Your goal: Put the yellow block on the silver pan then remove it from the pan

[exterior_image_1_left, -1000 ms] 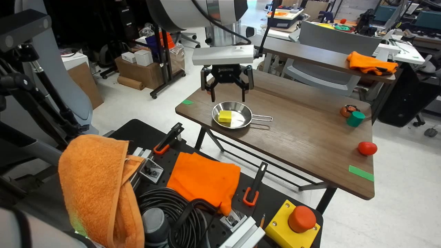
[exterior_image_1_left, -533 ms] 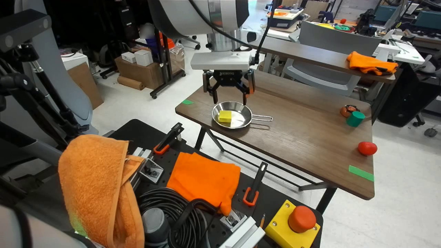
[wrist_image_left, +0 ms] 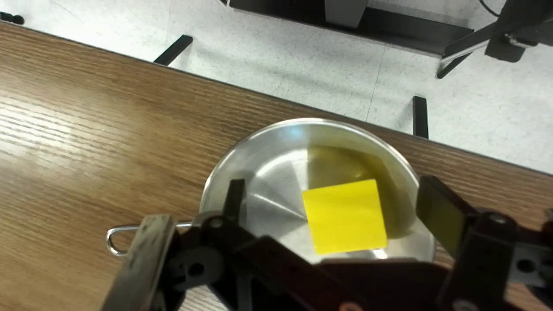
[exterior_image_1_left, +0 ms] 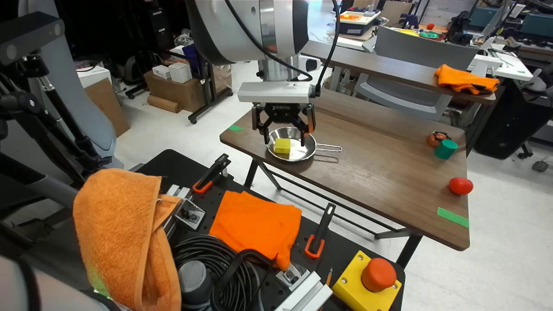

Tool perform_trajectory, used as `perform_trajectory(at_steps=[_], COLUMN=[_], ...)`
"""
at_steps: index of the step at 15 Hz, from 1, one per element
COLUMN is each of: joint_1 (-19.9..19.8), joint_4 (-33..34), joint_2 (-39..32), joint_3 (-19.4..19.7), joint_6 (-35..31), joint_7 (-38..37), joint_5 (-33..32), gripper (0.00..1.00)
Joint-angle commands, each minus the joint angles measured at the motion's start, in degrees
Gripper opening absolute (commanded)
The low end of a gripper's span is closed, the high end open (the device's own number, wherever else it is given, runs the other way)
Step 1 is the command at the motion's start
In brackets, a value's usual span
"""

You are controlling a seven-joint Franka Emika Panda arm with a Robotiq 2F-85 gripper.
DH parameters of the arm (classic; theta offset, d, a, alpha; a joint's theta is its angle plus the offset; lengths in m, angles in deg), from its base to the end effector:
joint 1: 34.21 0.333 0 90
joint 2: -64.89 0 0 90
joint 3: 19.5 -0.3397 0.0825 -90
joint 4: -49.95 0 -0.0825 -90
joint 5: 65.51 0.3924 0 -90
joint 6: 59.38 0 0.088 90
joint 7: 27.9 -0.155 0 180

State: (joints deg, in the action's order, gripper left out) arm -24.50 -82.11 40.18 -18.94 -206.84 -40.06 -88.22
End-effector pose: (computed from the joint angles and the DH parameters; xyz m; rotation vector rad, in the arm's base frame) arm 0.5041 0.0772 0.1122 2.8882 0.4374 -0.1798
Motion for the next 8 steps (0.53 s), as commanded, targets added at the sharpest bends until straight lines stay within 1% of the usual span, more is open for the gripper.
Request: perform_trajectory(at_steps=[1,8], joint_1=[0.81,0.12], joint_4=[1.65,2.09], joint_2=[-1.31,-2.02], joint_3=[0.48,-0.12], joint_6=[1.48,1.12], joint_7=[1.59,3.48], joint_5=[0.72,1.81], gripper=[1.00,1.00])
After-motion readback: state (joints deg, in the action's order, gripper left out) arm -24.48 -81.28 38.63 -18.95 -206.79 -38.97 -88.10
